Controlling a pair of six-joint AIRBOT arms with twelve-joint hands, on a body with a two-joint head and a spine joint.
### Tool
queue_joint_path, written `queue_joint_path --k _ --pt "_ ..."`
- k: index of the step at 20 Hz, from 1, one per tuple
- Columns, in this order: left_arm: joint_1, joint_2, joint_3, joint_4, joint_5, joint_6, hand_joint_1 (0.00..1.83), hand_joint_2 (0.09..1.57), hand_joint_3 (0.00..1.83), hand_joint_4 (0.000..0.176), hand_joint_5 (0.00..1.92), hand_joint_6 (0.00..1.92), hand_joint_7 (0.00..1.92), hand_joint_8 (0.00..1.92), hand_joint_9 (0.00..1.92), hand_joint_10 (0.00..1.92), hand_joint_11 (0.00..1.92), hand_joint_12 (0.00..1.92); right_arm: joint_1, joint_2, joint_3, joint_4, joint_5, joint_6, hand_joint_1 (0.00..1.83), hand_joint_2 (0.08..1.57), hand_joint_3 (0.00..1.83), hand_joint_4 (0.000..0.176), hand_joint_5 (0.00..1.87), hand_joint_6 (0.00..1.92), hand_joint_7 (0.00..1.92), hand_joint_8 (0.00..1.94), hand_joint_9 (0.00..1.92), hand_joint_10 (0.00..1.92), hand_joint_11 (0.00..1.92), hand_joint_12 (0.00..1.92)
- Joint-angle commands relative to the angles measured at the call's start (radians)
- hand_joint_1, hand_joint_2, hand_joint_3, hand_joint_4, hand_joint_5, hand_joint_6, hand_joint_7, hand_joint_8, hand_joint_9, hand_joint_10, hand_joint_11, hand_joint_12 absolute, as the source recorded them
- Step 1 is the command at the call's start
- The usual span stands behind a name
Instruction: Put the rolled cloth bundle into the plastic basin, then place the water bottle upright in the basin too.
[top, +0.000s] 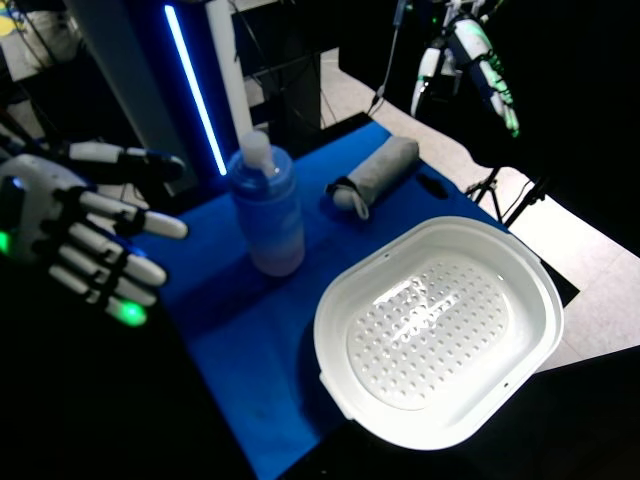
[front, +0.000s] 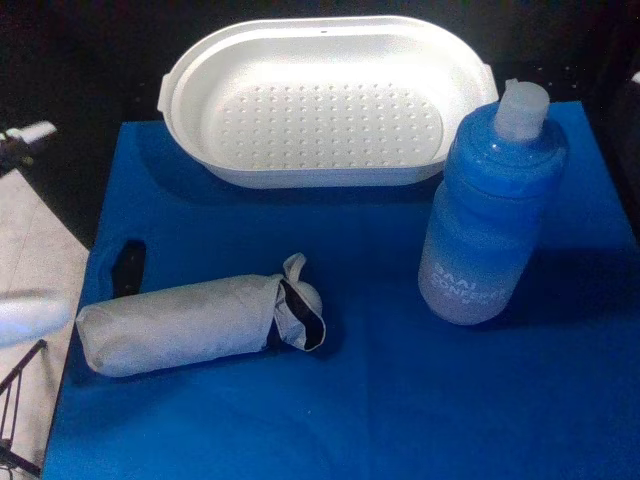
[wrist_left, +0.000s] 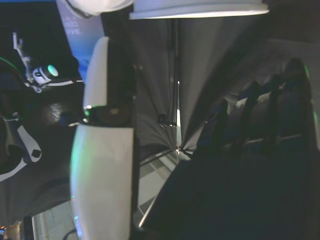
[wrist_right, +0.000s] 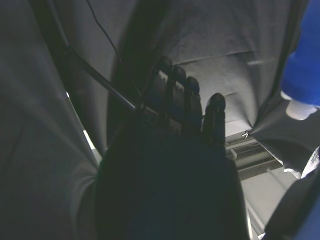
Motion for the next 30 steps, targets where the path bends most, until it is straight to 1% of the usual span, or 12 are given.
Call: queue_joint_path --k 1,2,6,8,11,15,18,21,23,26,27,30 --pt "-0.009 -0.001 0.006 -0.007 -0.121 -0.007 0.4 0.83 0.0 0.176 0.09 0.0 0.0 0.0 0.0 0.0 0.0 0.0 0.006 0.002 0.008 0.001 0.124 0.007 0.02 1.45 0.01 0.115 0.18 0.01 0.12 0.01 0.1 0.01 0.01 0.33" --pt "-0.011 0.001 0.005 -0.002 -0.121 -0.007 0.44 0.82 0.0 0.176 0.09 0.0 0.0 0.0 0.0 0.0 0.0 0.0 0.007 0.005 0.008 0.001 0.124 0.007 0.03 1.45 0.0 0.103 0.18 0.0 0.13 0.0 0.11 0.01 0.0 0.34" --pt "-0.022 0.019 -0.001 0.038 -0.119 -0.007 0.53 0.79 0.0 0.176 0.16 0.02 0.0 0.0 0.0 0.0 0.0 0.0 0.007 0.005 0.008 0.001 0.122 0.007 0.07 1.46 0.0 0.1 0.19 0.0 0.15 0.0 0.13 0.0 0.0 0.34" --pt "-0.046 0.043 -0.007 0.101 -0.092 -0.007 0.5 0.79 0.0 0.176 0.23 0.02 0.0 0.0 0.0 0.0 0.0 0.0 0.007 0.003 0.008 0.001 0.119 0.007 0.09 1.46 0.0 0.104 0.2 0.0 0.16 0.0 0.14 0.01 0.0 0.33" --pt "-0.128 0.071 -0.007 0.224 -0.003 -0.006 0.55 0.82 0.0 0.176 0.17 0.01 0.0 0.0 0.0 0.0 0.0 0.0 0.007 0.0 0.008 0.002 0.117 0.007 0.14 1.46 0.0 0.079 0.22 0.0 0.18 0.0 0.13 0.0 0.0 0.27" --pt "-0.338 0.063 0.028 0.448 0.228 -0.035 0.63 0.8 0.01 0.176 0.38 0.01 0.03 0.0 0.0 0.0 0.01 0.01 0.007 0.0 0.009 0.002 0.116 0.007 0.14 1.46 0.0 0.084 0.21 0.0 0.18 0.0 0.14 0.0 0.0 0.28" --pt "-0.506 0.019 0.069 0.686 0.399 -0.159 0.63 0.85 0.01 0.176 0.15 0.0 0.04 0.01 0.0 0.0 0.0 0.0 0.007 0.002 0.009 0.002 0.115 0.007 0.14 1.45 0.0 0.082 0.21 0.0 0.18 0.0 0.14 0.0 0.01 0.3" --pt "-0.642 -0.025 0.082 0.896 0.537 -0.219 0.74 0.82 0.0 0.176 0.14 0.01 0.0 0.0 0.0 0.0 0.0 0.0 0.007 0.0 0.009 0.002 0.115 0.007 0.13 1.45 0.0 0.082 0.22 0.0 0.19 0.0 0.16 0.0 0.0 0.35" --pt "-0.683 -0.061 0.105 1.006 0.599 -0.292 0.74 0.84 0.01 0.176 0.1 0.0 0.01 0.0 0.0 0.0 0.0 0.0 0.007 0.0 0.009 0.002 0.115 0.007 0.14 1.46 0.0 0.06 0.22 0.0 0.2 0.0 0.17 0.0 0.0 0.41" --pt "-0.696 -0.097 0.121 1.087 0.703 -0.299 0.68 0.92 0.02 0.176 0.15 0.01 0.01 0.0 0.03 0.01 0.03 0.01 0.007 -0.001 0.009 0.002 0.115 0.007 0.15 1.45 0.0 0.055 0.23 0.0 0.21 0.0 0.19 0.0 0.0 0.43" --pt "-0.696 -0.106 0.128 1.095 0.722 -0.299 0.71 0.92 0.01 0.176 0.17 0.01 0.03 0.01 0.06 0.02 0.05 0.02 0.007 -0.002 0.009 0.002 0.115 0.007 0.14 1.46 0.0 0.065 0.23 0.0 0.21 0.0 0.19 0.0 0.0 0.45" --pt "-0.696 -0.129 0.141 1.139 0.794 -0.299 0.83 0.95 0.01 0.176 0.15 0.0 0.09 0.01 0.17 0.02 0.1 0.08 0.006 -0.003 0.009 0.002 0.115 0.008 0.17 1.46 0.0 0.059 0.23 0.0 0.21 0.0 0.2 0.0 0.0 0.48"
